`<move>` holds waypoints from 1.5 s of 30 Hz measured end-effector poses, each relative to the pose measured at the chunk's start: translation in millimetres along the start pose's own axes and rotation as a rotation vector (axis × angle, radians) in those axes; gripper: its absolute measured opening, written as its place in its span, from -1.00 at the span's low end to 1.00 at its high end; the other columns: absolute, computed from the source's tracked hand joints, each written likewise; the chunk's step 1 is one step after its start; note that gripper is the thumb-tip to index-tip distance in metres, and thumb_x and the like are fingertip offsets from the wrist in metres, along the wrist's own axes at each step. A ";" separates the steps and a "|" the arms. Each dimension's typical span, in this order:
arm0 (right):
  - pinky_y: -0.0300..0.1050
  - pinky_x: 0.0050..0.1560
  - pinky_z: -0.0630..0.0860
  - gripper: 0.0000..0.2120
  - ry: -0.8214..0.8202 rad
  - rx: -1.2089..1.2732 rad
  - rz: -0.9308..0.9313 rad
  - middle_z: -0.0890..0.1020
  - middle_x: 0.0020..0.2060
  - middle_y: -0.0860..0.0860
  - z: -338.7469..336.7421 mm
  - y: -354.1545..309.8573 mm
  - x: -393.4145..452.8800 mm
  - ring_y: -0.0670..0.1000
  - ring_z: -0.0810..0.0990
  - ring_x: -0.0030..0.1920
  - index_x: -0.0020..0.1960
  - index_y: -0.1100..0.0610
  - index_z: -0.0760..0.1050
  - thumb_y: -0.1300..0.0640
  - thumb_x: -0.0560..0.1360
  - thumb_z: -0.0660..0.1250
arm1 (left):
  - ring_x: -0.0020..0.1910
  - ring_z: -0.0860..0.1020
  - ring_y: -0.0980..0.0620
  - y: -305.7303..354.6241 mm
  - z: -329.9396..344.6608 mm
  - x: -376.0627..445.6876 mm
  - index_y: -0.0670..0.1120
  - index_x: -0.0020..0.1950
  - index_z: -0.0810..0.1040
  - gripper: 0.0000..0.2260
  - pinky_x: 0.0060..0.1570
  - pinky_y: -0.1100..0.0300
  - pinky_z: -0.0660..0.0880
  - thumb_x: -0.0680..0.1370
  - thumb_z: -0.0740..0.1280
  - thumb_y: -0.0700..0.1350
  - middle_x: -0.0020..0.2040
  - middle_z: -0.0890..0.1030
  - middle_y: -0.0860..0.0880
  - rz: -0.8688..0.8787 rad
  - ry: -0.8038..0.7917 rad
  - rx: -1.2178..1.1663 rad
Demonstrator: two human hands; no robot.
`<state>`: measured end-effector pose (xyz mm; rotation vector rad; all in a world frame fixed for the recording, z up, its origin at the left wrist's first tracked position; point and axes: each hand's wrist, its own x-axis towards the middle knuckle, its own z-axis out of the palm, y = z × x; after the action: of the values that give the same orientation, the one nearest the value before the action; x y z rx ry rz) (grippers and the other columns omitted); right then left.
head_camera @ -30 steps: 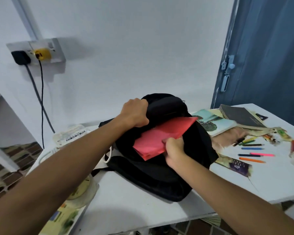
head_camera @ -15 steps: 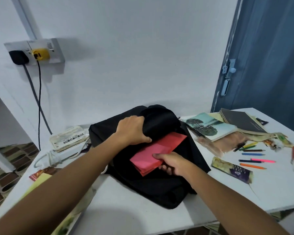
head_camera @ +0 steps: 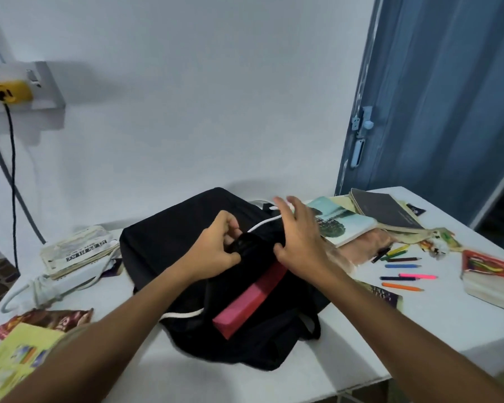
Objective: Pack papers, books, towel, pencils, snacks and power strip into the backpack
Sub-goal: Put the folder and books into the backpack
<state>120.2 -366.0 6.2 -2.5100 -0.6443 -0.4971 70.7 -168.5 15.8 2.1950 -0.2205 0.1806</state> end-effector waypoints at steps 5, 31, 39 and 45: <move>-0.03 0.19 0.40 -0.64 -0.388 -0.078 -0.047 0.63 0.06 -0.02 18.1 26.6 -4.5 0.06 0.53 0.15 0.13 -0.04 0.56 0.15 0.35 0.30 | -0.33 0.46 0.13 -18.0 22.8 -2.9 -0.03 -0.04 0.54 -0.72 -0.25 0.18 0.43 0.26 0.38 -0.17 -0.28 0.54 0.01 -0.131 -0.279 0.005; -0.37 -0.71 0.20 -0.87 0.026 1.282 1.269 0.45 -0.49 0.01 -9.2 196.6 44.0 -0.16 0.33 -0.73 -0.19 0.18 0.42 0.34 0.48 0.31 | -0.30 0.48 0.03 9.9 106.6 59.2 -0.01 0.14 0.43 -0.60 -0.37 0.23 0.50 0.36 0.48 -0.15 -0.03 0.48 -0.06 -0.745 -0.785 0.554; -0.05 -0.34 0.54 -0.66 0.068 1.346 0.953 0.59 0.06 0.20 -24.9 156.8 77.5 0.16 0.61 -0.03 0.23 0.24 0.38 0.40 0.47 0.21 | 0.09 0.56 -0.10 33.9 124.7 11.3 -0.03 0.17 0.52 -0.67 -0.02 0.09 0.51 0.40 0.27 -0.12 0.12 0.58 -0.06 -0.437 -0.418 0.926; 0.02 -0.30 0.60 -0.70 0.147 1.626 0.769 0.59 -0.03 0.11 -53.8 124.2 82.2 0.11 0.60 -0.04 0.07 0.12 0.42 0.45 0.46 0.19 | 0.07 0.49 -0.03 25.5 106.9 -11.5 -0.01 0.03 0.56 -0.81 -0.04 0.10 0.49 0.45 0.26 -0.08 0.02 0.53 0.02 -0.382 0.054 0.780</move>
<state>241.3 -461.9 40.9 -0.9634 0.1011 0.1637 59.1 -268.6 -29.6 2.9429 0.3652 0.1204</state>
